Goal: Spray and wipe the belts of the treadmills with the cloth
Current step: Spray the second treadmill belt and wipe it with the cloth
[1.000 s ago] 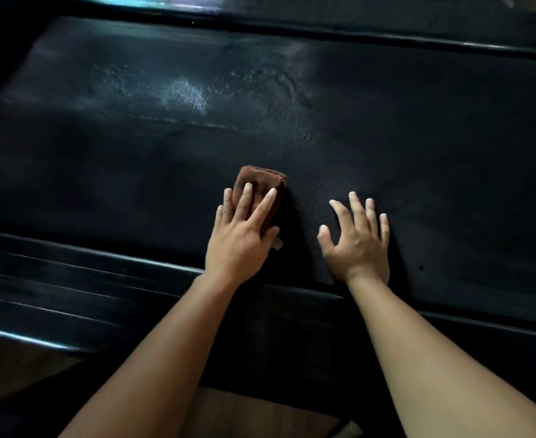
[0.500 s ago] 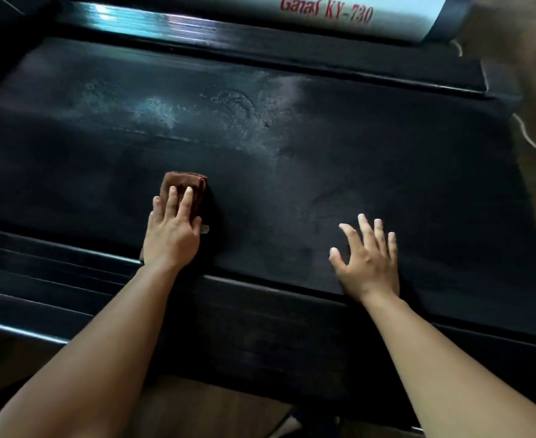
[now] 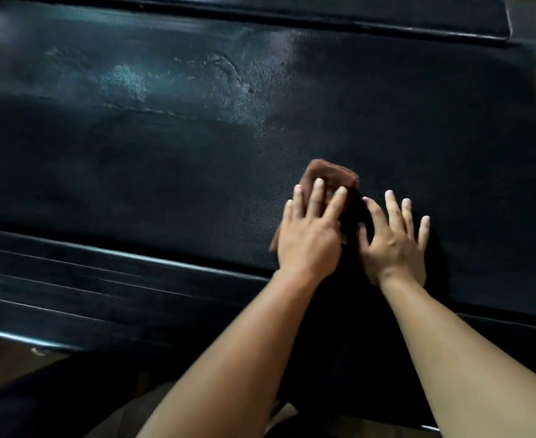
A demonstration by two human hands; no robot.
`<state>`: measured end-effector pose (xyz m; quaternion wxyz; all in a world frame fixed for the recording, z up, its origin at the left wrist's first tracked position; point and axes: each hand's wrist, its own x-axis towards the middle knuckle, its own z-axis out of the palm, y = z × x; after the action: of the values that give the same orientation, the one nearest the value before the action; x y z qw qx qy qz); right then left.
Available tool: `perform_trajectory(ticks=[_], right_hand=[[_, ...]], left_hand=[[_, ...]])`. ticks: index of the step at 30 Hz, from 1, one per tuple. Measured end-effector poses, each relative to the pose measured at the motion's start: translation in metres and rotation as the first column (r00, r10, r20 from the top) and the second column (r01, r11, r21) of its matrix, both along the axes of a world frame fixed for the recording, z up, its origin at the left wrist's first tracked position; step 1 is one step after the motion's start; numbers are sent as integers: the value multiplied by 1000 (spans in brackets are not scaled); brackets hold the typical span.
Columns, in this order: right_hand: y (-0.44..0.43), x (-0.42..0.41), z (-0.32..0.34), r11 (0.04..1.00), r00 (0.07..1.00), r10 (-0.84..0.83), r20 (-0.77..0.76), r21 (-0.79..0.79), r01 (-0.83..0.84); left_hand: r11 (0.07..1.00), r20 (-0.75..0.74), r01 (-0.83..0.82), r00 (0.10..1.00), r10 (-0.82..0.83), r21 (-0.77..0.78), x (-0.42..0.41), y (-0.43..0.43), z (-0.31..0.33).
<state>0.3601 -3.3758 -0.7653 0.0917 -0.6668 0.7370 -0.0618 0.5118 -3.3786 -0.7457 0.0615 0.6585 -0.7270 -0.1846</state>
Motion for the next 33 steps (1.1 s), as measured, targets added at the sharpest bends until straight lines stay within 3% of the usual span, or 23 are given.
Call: perform_trajectory(ticks=[7, 15, 19, 23, 27, 29, 33], right_hand=[[-1, 1, -3, 1000, 1000, -8, 14, -24, 8], [-1, 2, -3, 1000, 1000, -12, 14, -27, 12], [-1, 2, -2, 1000, 1000, -19, 25, -17, 20], [-1, 3, -1, 1000, 1000, -18, 16, -11, 18], [-2, 2, -1, 1000, 1000, -22, 13, -6, 22], [-1, 2, 0, 1000, 1000, -19, 10, -15, 19], [-1, 3, -2, 999, 1000, -17, 0, -47, 17]], left_hand=[[997, -15, -64, 998, 64, -32, 53, 31, -5], [909, -14, -417, 909, 416, -29, 186, -11, -4], [936, 35, -344, 937, 347, -73, 156, -46, -12], [996, 119, -58, 991, 65, -63, 90, -56, -22], [997, -28, 64, 997, -65, -45, 38, -3, -8], [997, -34, 56, 998, -57, -47, 44, 25, -4], [991, -24, -127, 992, 126, -39, 97, 38, -12]])
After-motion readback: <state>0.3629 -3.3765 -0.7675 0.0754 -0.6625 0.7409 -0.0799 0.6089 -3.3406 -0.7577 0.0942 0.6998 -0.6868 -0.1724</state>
